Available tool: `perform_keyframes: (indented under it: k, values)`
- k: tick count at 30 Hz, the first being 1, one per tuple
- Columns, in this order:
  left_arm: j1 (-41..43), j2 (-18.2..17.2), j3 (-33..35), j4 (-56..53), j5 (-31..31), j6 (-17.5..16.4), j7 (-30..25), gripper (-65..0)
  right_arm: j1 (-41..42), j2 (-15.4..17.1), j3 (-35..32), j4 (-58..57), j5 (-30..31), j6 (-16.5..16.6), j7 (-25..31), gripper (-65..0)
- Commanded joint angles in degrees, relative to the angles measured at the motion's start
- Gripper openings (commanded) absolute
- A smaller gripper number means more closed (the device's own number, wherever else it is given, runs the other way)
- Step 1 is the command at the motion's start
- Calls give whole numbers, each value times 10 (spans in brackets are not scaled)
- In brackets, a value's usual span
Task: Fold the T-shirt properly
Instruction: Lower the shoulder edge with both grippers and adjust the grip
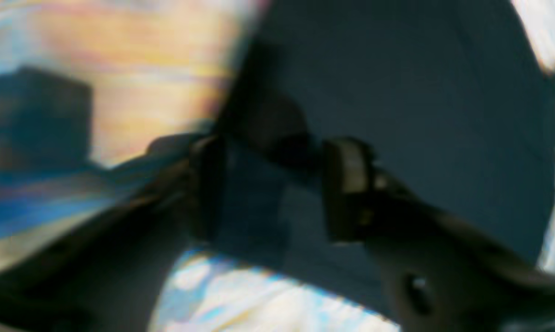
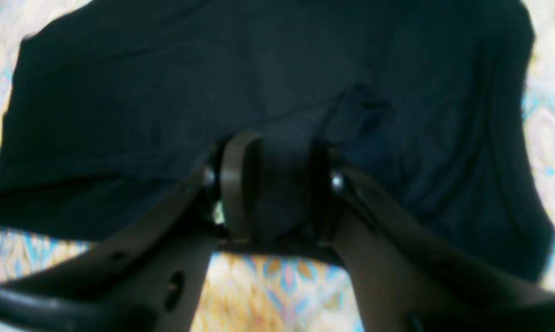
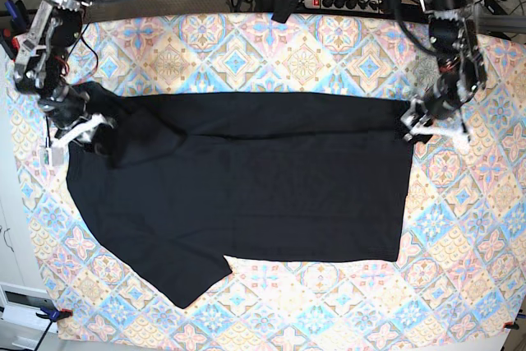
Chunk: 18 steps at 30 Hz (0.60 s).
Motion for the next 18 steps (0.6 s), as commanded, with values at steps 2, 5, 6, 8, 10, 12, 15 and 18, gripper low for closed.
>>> perform_keyframes:
  k: [2, 5, 6, 8, 10, 12, 15, 18]
  values:
    - [25, -5, -16, 45, -33, -9, -4, -264, -25, 11, 19, 30, 10, 3, 10, -449]
    - [73, -10, -22, 84, -86, -9, -4, -267, -61, 11, 40, 35, 10, 3, 8, -449]
    - [82, -10, -22, 88, -97, -9, -4, -267, -68, 11, 44, 34, 9, 3, 9, -449]
    - [94, -10, -22, 87, -111, -9, -4, -267, -83, 12, 44, 33, 7, 3, 10, -449]
    - [94, -6, -19, 85, -107, -9, -4, -267, -91, 12, 44, 33, 7, 3, 11, -449]
    - [92, 5, -18, 69, -103, -9, -4, -267, -91, 12, 44, 32, 7, 3, 10, -449]
    - [65, 15, -18, 23, -100, -9, -4, -267, -91, 12, 42, 31, 7, 3, 10, -449]
    - [43, 19, -4, -23, -100, -9, -4, -267, -88, 12, 40, 15, 7, 3, 9, -449]
